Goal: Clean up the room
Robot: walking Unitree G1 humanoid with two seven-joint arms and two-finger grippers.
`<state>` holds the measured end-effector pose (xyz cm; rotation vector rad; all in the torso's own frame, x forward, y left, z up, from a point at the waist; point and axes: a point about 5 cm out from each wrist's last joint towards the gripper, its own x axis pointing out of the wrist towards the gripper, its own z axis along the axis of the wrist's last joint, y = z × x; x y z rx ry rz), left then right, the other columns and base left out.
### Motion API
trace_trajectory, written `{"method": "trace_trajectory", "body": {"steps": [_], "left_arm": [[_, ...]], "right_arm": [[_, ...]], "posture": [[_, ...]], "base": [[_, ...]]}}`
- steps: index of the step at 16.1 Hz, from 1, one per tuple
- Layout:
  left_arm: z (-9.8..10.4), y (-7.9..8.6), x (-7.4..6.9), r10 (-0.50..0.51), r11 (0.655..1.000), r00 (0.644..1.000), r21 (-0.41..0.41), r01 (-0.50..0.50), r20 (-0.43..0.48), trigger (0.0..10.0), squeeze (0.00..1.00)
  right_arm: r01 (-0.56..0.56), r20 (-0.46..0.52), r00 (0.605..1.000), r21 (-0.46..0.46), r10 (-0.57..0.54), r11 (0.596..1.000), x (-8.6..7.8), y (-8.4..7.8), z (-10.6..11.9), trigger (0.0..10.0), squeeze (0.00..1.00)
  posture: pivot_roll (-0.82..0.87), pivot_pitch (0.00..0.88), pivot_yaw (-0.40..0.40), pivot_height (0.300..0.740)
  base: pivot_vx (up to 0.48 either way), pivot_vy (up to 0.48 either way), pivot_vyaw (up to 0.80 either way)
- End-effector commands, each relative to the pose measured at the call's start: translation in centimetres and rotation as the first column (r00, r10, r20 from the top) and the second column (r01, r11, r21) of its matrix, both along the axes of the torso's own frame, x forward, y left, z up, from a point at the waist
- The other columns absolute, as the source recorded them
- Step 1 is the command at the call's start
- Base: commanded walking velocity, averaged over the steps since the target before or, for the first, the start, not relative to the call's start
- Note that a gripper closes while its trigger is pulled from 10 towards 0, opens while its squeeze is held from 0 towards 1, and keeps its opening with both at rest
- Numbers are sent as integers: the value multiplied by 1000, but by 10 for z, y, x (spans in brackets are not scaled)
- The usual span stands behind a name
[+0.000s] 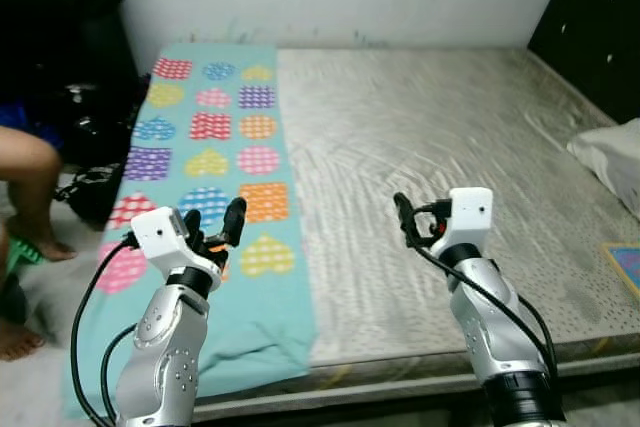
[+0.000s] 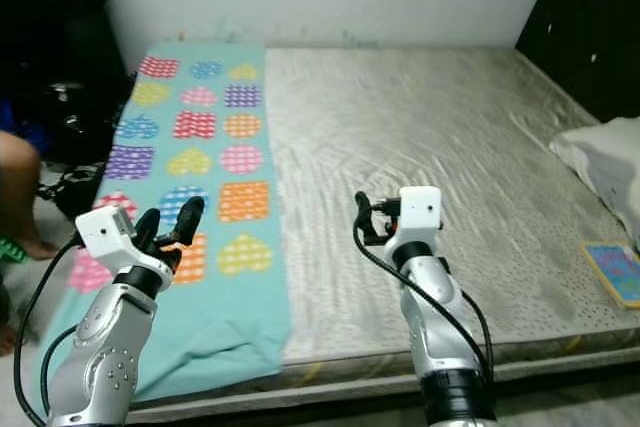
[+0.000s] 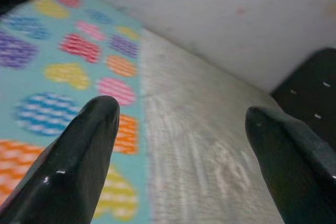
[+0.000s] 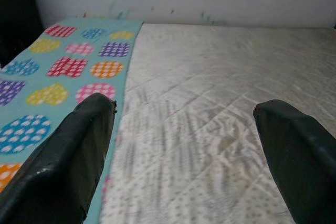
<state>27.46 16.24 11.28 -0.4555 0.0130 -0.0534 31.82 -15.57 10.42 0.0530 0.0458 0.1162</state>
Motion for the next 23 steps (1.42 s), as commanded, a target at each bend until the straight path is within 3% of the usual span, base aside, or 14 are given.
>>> {"method": "trace_trajectory", "body": {"steps": [1, 12, 23], "left_arm": [[1, 5, 0, 28, 999, 1000, 19, -28, 3, 10000, 0], [0, 9, 0, 46, 999, 999, 12, -46, -5, 10000, 0], [1, 10, 0, 40, 999, 999, 4, -40, -6, 10000, 0]], "right_arm": [[-18, 12, 1000, 1, 18, 1000, 2, 5, 4, 10000, 0], [-21, -5, 1000, -6, 21, 1000, 1, 4, 1, 10000, 0], [-15, -10, 1000, -6, 15, 1000, 0, 5, 0, 10000, 0]], "posture": [[-19, 78, -50, 740], [-20, 90, -52, 740], [-20, 99, -49, 740]], "base": [[0, 0, 0], [0, 0, 0], [0, 415, 0]]}}
